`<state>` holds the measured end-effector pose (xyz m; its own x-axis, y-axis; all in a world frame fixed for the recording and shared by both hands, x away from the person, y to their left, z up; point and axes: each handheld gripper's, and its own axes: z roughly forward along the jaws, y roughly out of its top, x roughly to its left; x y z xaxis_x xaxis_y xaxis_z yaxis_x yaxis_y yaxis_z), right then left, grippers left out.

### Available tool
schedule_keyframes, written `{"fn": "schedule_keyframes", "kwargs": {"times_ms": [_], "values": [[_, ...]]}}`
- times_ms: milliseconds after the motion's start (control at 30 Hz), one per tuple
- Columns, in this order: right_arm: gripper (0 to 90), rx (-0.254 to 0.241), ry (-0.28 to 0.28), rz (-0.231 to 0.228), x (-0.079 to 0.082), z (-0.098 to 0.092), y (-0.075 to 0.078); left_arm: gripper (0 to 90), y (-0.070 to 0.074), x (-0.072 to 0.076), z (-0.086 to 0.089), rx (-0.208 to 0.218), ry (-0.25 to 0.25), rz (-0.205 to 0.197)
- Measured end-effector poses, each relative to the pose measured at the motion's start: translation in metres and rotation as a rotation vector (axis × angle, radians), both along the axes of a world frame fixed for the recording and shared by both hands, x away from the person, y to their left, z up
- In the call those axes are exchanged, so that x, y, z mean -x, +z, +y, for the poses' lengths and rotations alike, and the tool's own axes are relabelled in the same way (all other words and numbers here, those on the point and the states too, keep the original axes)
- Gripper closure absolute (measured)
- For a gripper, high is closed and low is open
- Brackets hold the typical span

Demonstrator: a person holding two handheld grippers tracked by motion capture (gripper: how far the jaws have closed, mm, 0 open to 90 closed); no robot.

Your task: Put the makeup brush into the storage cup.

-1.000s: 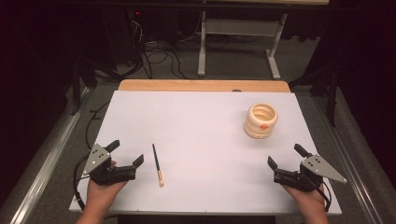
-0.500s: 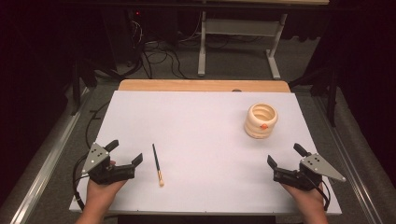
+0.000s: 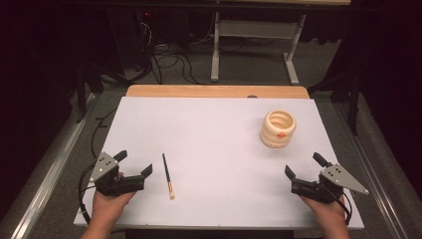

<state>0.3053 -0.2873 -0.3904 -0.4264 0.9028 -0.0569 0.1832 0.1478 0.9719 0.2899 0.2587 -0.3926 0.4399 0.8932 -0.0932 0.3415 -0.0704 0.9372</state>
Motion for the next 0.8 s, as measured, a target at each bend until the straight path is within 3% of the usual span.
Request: {"fn": "schedule_keyframes", "kwargs": {"times_ms": [500,600,800], "values": [[1.9,0.010,0.005,-0.010,0.000,0.001,0.000,1.3,-0.008,-0.007,-0.001,-0.037,0.001,0.090],[1.9,0.013,0.009,-0.010,0.000,0.002,0.000,1.7,-0.011,-0.010,-0.001,-0.041,-0.002,0.131],[1.9,0.009,0.012,-0.006,0.000,0.002,-0.001,2.0,-0.014,-0.012,-0.001,-0.050,0.008,0.170]]}}
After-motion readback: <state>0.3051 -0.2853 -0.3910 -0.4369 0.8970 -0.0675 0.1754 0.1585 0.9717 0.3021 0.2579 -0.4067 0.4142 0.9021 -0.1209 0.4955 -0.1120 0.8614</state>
